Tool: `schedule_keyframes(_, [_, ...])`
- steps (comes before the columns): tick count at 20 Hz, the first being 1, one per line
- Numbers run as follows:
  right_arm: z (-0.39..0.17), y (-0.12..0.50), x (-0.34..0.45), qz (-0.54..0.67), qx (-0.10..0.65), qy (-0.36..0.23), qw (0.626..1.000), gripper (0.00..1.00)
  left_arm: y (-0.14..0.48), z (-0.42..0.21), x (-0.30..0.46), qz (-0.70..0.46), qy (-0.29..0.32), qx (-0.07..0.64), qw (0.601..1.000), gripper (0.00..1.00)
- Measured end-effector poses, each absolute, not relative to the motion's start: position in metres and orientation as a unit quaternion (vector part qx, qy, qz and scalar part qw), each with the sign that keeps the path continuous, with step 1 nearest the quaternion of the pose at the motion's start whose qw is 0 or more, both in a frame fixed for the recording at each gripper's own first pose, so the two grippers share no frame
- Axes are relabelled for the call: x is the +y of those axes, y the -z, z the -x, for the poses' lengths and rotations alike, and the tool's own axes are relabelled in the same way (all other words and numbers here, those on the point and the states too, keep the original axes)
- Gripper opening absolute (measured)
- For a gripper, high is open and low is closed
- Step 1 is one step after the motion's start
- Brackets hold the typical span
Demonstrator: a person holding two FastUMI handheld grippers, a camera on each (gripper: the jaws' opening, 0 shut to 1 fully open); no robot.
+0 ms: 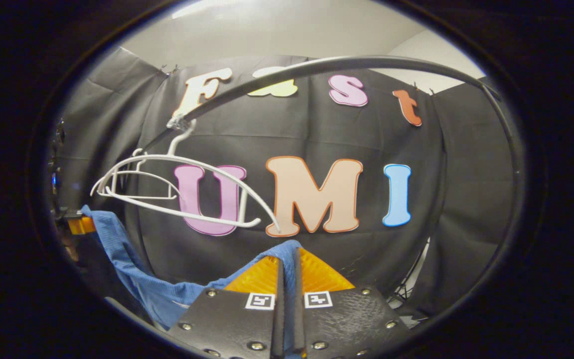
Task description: Grasp the clothes on the hanger with both hands and then place them into the laundry hamper below.
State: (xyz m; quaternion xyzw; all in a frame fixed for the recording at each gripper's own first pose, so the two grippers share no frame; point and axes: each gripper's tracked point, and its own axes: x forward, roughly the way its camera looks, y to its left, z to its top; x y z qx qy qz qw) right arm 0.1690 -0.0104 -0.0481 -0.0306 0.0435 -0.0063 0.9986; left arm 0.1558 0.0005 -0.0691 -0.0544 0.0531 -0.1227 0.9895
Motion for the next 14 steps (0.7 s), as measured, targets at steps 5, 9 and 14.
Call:
schedule_keyframes(5, [-0.157,0.031,0.038,-0.001,0.033,-0.039,0.999,0.07,0.052,-0.151,-0.030,0.070,0.140,0.039,0.987,0.03])
schedule_keyframes(9, [-0.147,0.018,0.071,-0.026,0.019,-0.066,0.997,0.07,0.046,-0.142,-0.059,0.074,0.152,0.032,0.985,0.03])
schedule_keyframes(14, [-0.140,0.008,0.077,-0.022,-0.004,-0.063,0.998,0.07,0.029,-0.131,-0.095,0.081,0.168,0.016,0.982,0.03])
